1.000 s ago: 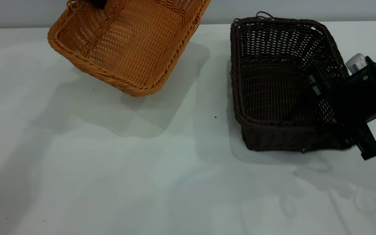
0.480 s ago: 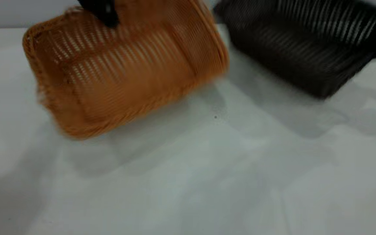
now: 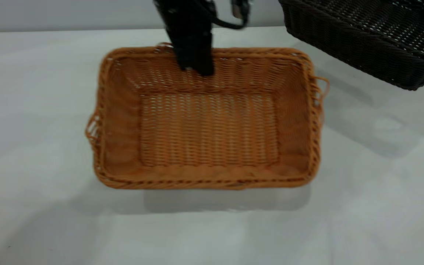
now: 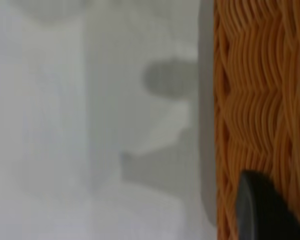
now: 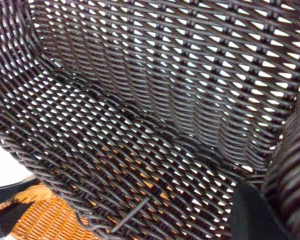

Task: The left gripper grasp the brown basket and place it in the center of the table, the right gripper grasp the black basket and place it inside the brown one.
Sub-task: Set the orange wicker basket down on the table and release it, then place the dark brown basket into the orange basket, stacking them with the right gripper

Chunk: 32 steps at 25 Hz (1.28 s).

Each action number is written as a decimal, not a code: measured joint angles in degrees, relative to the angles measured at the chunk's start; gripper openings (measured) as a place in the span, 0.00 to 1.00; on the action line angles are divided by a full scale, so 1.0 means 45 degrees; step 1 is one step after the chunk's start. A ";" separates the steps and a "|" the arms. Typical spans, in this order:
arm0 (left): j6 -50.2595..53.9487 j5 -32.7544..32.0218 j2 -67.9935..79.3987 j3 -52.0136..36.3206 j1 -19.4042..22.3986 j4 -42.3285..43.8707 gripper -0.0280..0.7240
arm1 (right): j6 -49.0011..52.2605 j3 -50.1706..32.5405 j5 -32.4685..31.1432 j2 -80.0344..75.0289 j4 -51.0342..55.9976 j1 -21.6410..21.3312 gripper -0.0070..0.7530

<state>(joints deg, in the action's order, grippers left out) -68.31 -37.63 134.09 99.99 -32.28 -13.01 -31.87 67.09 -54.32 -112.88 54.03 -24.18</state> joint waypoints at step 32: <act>0.7418 -0.1449 -0.3559 0.0000 0.3704 -0.0032 0.62 | 0.1004 0.0017 -0.0755 0.0667 -0.1668 0.6736 0.12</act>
<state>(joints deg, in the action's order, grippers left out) -34.93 -44.15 118.07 99.99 -15.62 -13.15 -27.36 67.17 -57.72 -109.88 46.52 6.13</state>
